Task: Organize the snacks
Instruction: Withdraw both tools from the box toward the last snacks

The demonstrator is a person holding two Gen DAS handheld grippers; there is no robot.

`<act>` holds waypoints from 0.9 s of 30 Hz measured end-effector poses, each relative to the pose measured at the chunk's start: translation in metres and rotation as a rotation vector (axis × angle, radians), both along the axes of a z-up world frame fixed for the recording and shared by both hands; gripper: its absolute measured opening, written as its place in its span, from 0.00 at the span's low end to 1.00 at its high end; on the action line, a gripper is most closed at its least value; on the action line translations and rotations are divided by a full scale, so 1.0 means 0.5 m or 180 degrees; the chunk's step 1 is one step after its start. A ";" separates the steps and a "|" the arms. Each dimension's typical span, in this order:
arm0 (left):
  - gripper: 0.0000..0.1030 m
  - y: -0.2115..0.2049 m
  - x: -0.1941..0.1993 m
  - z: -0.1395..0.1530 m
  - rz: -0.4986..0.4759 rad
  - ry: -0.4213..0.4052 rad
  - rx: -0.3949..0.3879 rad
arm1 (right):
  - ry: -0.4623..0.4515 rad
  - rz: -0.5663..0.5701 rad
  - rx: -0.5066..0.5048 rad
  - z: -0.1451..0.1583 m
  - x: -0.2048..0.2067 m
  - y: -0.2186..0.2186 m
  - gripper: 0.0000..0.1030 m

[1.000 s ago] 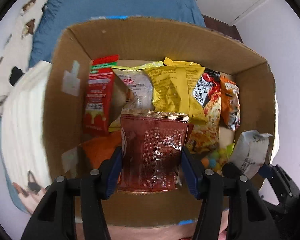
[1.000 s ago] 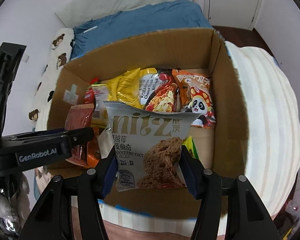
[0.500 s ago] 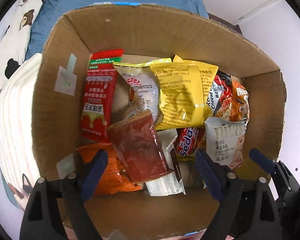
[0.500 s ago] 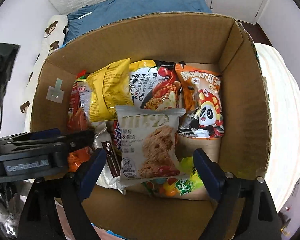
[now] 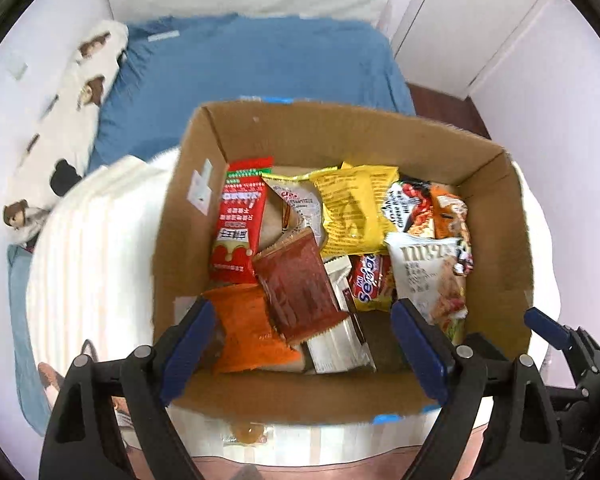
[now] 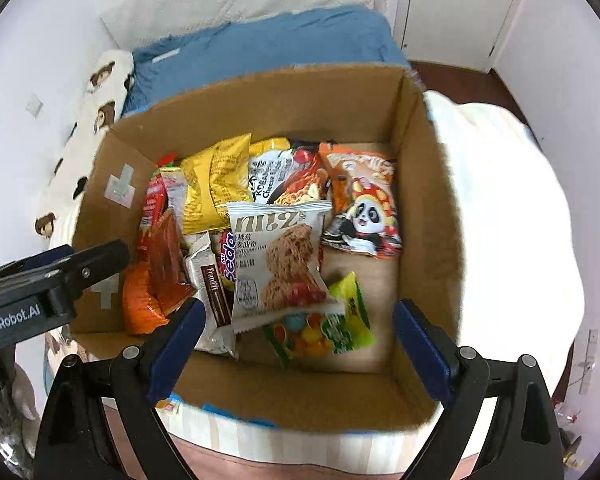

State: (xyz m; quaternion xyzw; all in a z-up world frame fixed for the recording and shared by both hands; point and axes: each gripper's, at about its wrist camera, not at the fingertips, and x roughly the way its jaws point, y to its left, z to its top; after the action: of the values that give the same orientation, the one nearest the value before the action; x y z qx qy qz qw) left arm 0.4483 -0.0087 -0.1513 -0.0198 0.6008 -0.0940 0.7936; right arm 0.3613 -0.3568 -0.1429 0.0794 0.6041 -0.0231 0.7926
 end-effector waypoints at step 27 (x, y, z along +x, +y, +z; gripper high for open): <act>0.87 0.063 -0.325 0.175 0.0121 -0.0917 0.0113 | -0.0882 -0.0078 0.0224 0.233 -0.327 0.046 0.94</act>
State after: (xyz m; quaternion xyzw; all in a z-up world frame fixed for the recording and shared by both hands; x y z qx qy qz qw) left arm 0.2855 0.0228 -0.0641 -0.0036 0.4817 -0.0702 0.8735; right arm 0.1976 -0.3337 -0.0262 0.1169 0.4883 -0.0005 0.8648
